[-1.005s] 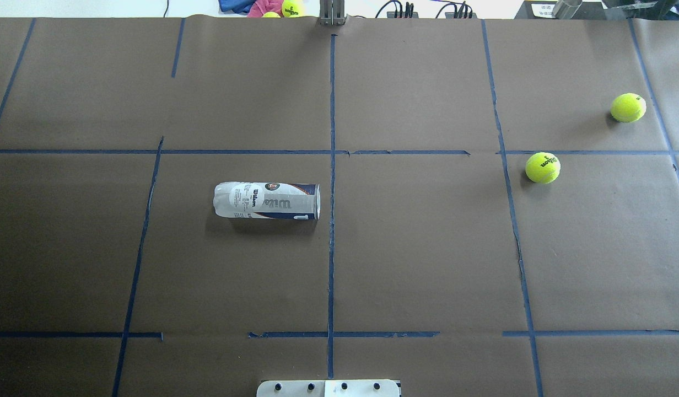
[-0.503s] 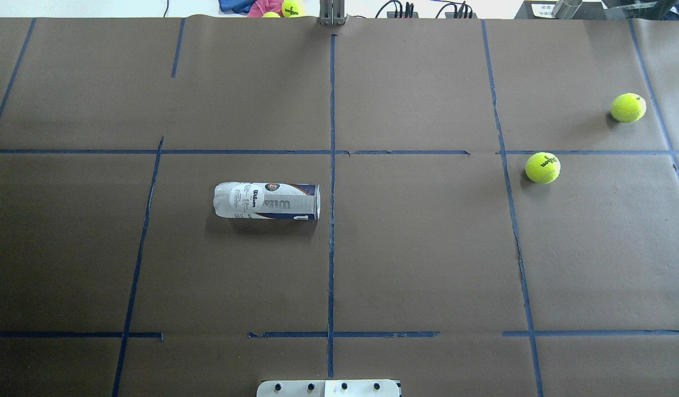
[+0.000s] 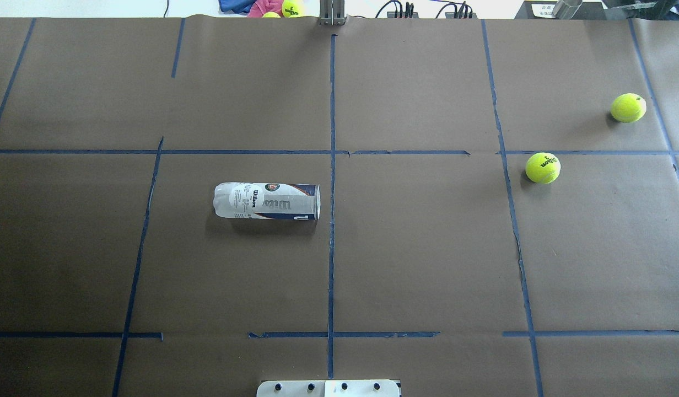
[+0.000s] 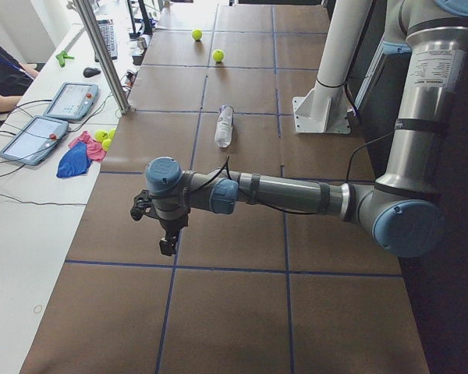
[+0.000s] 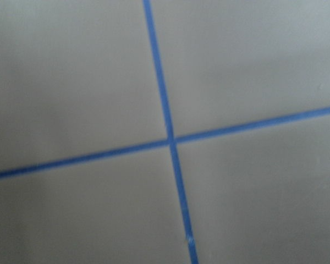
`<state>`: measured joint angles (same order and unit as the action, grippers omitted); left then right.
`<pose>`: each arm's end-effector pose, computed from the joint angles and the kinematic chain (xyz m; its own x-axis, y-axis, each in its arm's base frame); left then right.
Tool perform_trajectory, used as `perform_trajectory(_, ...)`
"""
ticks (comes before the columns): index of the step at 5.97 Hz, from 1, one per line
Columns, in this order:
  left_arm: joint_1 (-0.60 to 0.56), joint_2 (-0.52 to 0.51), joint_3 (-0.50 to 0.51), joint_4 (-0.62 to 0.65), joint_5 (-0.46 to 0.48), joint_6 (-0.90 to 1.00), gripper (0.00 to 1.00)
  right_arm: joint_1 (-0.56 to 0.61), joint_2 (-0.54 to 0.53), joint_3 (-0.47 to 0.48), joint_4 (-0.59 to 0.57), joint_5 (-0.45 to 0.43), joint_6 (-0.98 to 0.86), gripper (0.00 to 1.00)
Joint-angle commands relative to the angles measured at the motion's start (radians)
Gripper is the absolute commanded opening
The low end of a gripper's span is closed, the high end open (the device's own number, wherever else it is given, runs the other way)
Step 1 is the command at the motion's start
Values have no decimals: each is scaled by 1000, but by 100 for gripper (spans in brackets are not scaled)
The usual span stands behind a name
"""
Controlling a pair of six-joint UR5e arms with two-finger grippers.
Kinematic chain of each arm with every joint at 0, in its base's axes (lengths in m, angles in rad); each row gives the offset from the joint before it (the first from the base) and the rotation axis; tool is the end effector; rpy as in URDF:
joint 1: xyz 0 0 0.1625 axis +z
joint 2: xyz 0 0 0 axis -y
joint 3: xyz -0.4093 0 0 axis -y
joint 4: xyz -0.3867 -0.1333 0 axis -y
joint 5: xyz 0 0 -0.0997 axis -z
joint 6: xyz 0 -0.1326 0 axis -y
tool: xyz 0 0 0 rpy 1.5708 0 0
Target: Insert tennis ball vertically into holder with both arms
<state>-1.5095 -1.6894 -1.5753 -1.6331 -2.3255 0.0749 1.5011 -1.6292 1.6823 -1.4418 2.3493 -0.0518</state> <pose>-0.0088 -0.5496 0.5980 0.7128 0.2436 -0.6576 -0.1139 0.9655 0.2342 0.0068 -0.4791 0.6254 0.6969 -0.2270 0.6803 0.1047 0.9706 0.2166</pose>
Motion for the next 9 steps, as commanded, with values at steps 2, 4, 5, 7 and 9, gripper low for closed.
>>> perform_trajectory(2, 9, -24, -31, -162, -9, -44, 100, -1, 35, 4, 1, -1, 0, 100)
perform_trajectory(4, 208, -163, -72, -197, 6, -116, 100, 1, 35, 4, 0, 1, 1, 100)
perform_trajectory(5, 288, -243, -103, -191, 8, -68, 100, 1, 35, 4, 0, -1, 1, 100)
perform_trajectory(7, 394, -361, -107, -191, 9, -87, 100, 1, 35, 8, 1, 1, 3, 100)
perform_trajectory(9, 615, -464, -150, -182, 254, -98, 100, 1, 35, 16, 0, 1, 3, 100)
